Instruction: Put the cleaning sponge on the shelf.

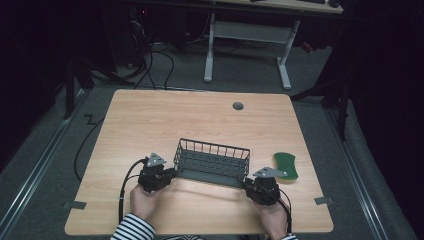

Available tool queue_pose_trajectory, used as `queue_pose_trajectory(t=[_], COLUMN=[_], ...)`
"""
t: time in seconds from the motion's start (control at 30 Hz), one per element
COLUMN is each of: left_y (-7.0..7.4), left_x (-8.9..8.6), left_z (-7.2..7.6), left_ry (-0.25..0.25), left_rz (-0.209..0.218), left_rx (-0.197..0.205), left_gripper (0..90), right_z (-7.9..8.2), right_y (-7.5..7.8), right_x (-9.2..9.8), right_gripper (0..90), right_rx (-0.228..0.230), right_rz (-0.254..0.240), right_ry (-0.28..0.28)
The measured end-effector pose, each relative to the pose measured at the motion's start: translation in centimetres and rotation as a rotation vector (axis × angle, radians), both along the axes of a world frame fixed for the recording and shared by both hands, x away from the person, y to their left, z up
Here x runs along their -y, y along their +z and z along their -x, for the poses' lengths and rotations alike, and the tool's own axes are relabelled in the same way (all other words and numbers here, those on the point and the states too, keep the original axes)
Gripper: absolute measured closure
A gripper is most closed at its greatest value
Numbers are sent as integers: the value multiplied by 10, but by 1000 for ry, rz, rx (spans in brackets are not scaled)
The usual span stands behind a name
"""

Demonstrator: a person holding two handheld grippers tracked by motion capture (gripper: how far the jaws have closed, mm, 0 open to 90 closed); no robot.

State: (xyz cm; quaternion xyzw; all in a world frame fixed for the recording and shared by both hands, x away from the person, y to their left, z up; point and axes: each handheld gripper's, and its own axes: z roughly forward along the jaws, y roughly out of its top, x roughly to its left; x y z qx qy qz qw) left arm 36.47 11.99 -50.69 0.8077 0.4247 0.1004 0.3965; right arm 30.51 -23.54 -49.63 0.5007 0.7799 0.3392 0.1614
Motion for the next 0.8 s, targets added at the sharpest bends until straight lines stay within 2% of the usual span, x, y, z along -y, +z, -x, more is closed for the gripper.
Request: queue_pose_trajectory(t=[0.03, 0.07, 0.17, 0.2, 0.3, 0.37, 0.47, 0.53, 0.57, 0.63, 0.67, 0.73, 0.8], left_y=[0, 0, -2, -3, -8, -12, -16, -17, -17, -19, -21, -25, -27], left_x=[-1, -3, -10, -13, -24, -32, -42, -47, -49, -53, -55, -57, -57], left_z=[1, 2, 6, 8, 11, 12, 15, 14, 13, 11, 10, 8, 8], left_ry=[10, 14, 14, 19, 39, 72, 148, 188, 202, 222, 231, 243, 253], left_rz=[5, 10, 27, 17, 2, 3, -44, -73, -85, -103, -112, -121, -125], left_rx=[0, -5, -4, 3, 6, 5, 46, 59, 62, 64, 63, 56, 79], left_gripper=[624, 624, 480, 422, 385, 367, 366, 366, 364, 362, 362, 359, 355], right_z=[1, 1, 5, 8, 11, 15, 20, 20, 19, 17, 17, 13, 9], right_y=[0, 0, -1, -1, -1, 0, 3, 6, 8, 10, 10, 10, 10], right_x=[3, 3, 11, 17, 23, 30, 40, 47, 55, 64, 64, 74, 83], right_gripper=[635, 635, 574, 551, 532, 511, 477, 458, 443, 424, 424, 398, 382], right_rx=[10, 10, 14, 17, 28, 43, 71, 83, 94, 104, 104, 109, 110], right_rz=[-5, -5, -23, -39, -52, -62, -81, -81, -82, -83, -83, -82, -83], right_ry=[-3, -3, -11, -20, -32, -44, -72, -105, -142, -181, -181, -222, -259])
